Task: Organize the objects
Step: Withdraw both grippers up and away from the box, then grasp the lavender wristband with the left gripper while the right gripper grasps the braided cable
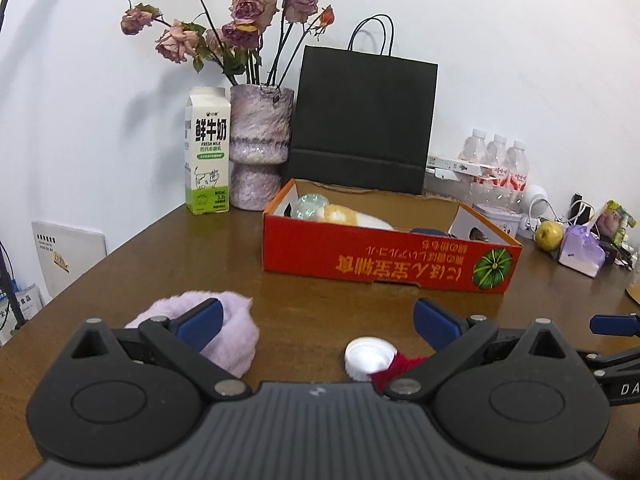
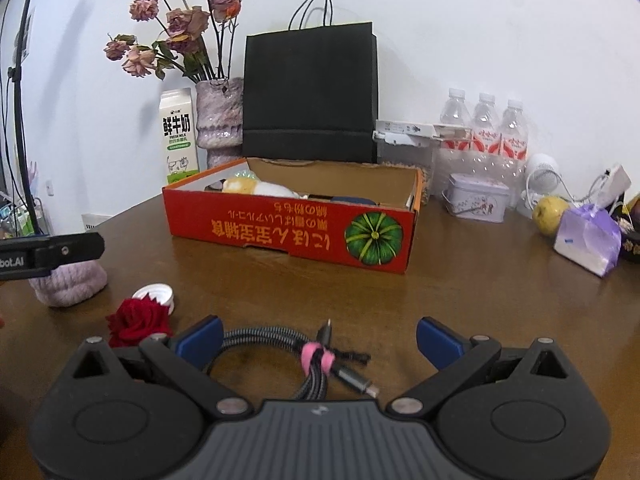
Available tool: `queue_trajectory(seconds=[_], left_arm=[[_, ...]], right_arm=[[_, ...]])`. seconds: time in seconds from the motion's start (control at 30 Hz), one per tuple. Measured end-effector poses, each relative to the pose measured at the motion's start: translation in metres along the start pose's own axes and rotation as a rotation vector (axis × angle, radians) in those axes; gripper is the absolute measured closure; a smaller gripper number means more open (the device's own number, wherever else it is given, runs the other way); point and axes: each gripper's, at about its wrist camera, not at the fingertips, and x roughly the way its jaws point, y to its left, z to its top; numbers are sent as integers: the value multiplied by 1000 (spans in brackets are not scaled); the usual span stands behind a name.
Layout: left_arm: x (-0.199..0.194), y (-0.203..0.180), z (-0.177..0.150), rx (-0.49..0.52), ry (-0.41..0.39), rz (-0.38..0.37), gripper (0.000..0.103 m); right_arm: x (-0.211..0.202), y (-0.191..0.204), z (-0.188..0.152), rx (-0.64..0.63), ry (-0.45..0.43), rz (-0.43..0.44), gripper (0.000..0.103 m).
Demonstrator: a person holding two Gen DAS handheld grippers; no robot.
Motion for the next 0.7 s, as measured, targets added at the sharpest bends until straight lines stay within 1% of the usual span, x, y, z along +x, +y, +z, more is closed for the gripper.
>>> queue_trajectory(seconds=[0.23, 0.37, 0.5, 0.7], left_arm=[[-15, 12, -6, -10, 0, -25, 0], [-24, 17, -10, -8, -8, -44, 0], [-31, 25, -11, -11, -21, -47, 0], [-35, 41, -11, -35, -26, -34, 0]], right_arm=[[-8, 2, -12, 12, 15, 1, 0], [-9, 1, -18, 33, 63, 50, 0], [-14, 3, -20, 40, 45, 20, 0], [-8, 11, -20, 19, 84, 0, 0]])
